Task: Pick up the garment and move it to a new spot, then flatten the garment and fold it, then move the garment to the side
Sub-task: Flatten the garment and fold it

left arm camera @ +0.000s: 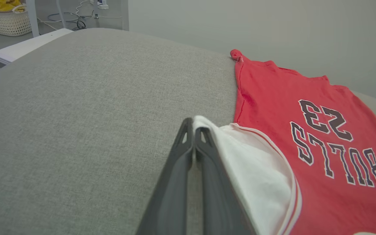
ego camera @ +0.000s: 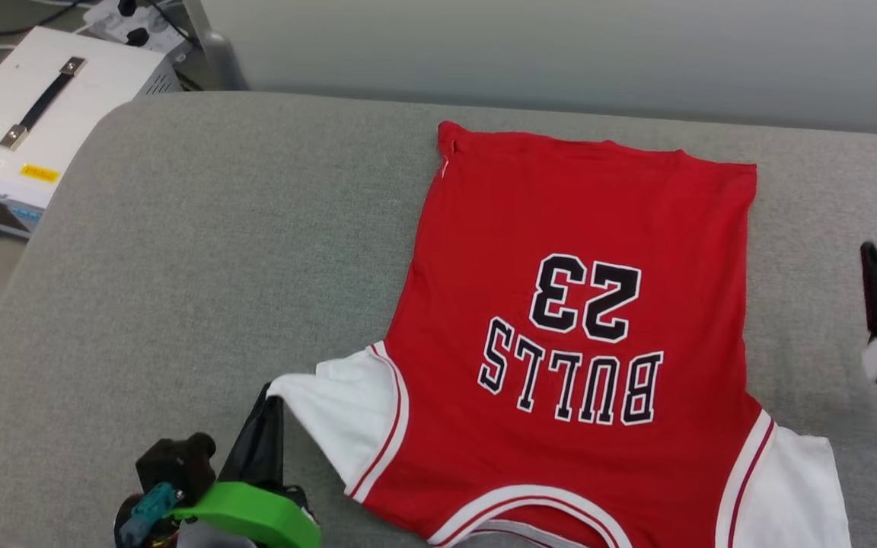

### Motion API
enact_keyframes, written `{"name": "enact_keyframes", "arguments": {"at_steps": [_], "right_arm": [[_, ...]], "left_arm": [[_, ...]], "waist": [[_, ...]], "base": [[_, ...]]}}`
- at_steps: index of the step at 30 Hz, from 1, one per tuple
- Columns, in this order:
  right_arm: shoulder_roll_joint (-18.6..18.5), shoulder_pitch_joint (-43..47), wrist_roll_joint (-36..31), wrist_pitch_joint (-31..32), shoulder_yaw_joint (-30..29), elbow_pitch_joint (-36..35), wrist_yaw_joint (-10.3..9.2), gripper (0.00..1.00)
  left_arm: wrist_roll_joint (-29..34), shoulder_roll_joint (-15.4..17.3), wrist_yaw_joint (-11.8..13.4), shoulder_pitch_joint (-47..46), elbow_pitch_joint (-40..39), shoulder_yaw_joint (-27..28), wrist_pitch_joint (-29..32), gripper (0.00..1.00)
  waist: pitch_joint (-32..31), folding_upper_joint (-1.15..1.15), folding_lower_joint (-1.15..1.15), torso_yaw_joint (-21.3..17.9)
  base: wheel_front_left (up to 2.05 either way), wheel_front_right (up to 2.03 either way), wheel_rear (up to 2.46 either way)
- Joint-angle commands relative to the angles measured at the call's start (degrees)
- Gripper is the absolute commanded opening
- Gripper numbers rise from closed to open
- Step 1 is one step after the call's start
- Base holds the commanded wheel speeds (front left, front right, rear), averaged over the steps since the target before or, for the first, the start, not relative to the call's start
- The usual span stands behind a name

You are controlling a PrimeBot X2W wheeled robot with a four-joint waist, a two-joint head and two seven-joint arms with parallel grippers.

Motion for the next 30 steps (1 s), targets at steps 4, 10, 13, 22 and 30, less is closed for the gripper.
{"name": "enact_keyframes", "arguments": {"at_steps": [4,10,13,22,30], "right_arm": [[-4.3,-12.0,-2.1,1.0,0.8,8.1,-0.04,1.0],[-9.8,-26.7,-3.6,8.0,4.1,20.7,-0.04,1.0],[-11.5,-33.4,-3.7,12.9,5.5,26.7,-0.04,1.0],[-14.1,-46.2,-4.7,23.4,7.6,37.6,-0.04,1.0],[-14.1,-48.9,-8.9,32.4,5.1,47.9,-0.04,1.0]], "left_arm": [[1.6,-2.6,-1.2,-4.5,-1.2,-1.5,-0.8,0.0],[3.5,-5.4,-2.7,-8.4,-2.4,-3.4,-1.3,0.0],[4.4,-6.5,-3.4,-9.7,-2.8,-4.2,-1.4,0.0],[6.2,-9.3,-5.8,-12.3,-3.9,-4.7,-1.4,0.0],[7.3,-10.7,-7.1,-12.7,-3.6,-3.7,-1.4,0.0]], "waist": [[8.6,0.0,0.0,5.8],[13.9,0.0,0.0,9.3],[16.3,0.0,0.0,10.7],[22.1,0.0,0.0,13.7],[24.0,0.0,0.0,13.9]], "base": [[0.0,0.0,0.0],[0.0,0.0,0.0],[0.0,0.0,0.0],[0.0,0.0,0.0],[0.0,0.0,0.0]]}}
